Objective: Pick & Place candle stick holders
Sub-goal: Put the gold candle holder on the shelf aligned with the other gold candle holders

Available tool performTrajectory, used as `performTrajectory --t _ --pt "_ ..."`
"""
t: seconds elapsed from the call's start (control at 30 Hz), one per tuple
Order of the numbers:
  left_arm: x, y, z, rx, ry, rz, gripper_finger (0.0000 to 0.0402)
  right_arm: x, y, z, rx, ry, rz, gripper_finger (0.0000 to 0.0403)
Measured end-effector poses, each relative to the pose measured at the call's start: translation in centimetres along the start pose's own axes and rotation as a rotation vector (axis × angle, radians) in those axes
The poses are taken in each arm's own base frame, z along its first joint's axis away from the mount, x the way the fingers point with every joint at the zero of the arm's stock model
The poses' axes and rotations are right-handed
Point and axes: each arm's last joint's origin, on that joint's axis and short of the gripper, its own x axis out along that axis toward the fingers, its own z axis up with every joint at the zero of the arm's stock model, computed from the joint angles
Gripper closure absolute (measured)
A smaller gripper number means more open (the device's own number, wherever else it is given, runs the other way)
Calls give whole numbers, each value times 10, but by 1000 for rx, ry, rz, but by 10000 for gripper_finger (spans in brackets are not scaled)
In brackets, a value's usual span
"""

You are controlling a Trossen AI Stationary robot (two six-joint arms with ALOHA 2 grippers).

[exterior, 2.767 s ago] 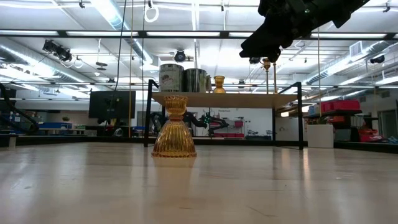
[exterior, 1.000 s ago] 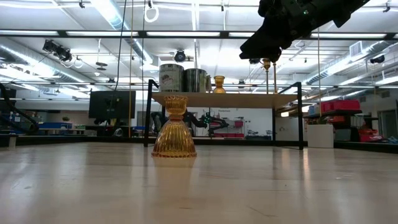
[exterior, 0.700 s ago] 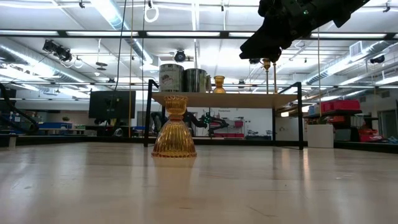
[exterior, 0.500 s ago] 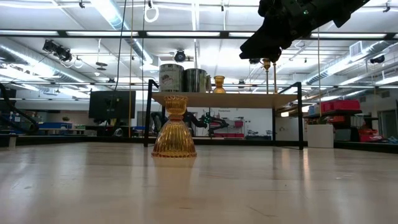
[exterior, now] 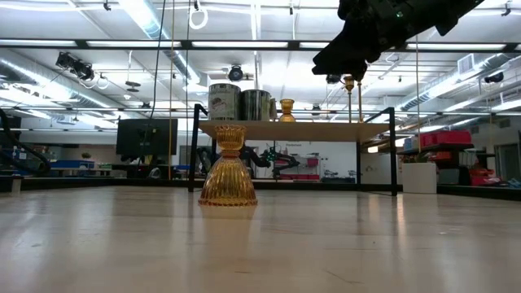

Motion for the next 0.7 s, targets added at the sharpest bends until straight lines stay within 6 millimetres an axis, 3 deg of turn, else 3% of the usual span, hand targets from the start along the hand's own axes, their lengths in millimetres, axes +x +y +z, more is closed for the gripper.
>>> performTrajectory --t 0.37,0.7 --pt "-43 32 9 -15 -82 13 244 -1 2 14 2 -142 24 238" --pt "-85 67 14 -42 -236 41 246 -6 17 30 -9 -322 84 238"
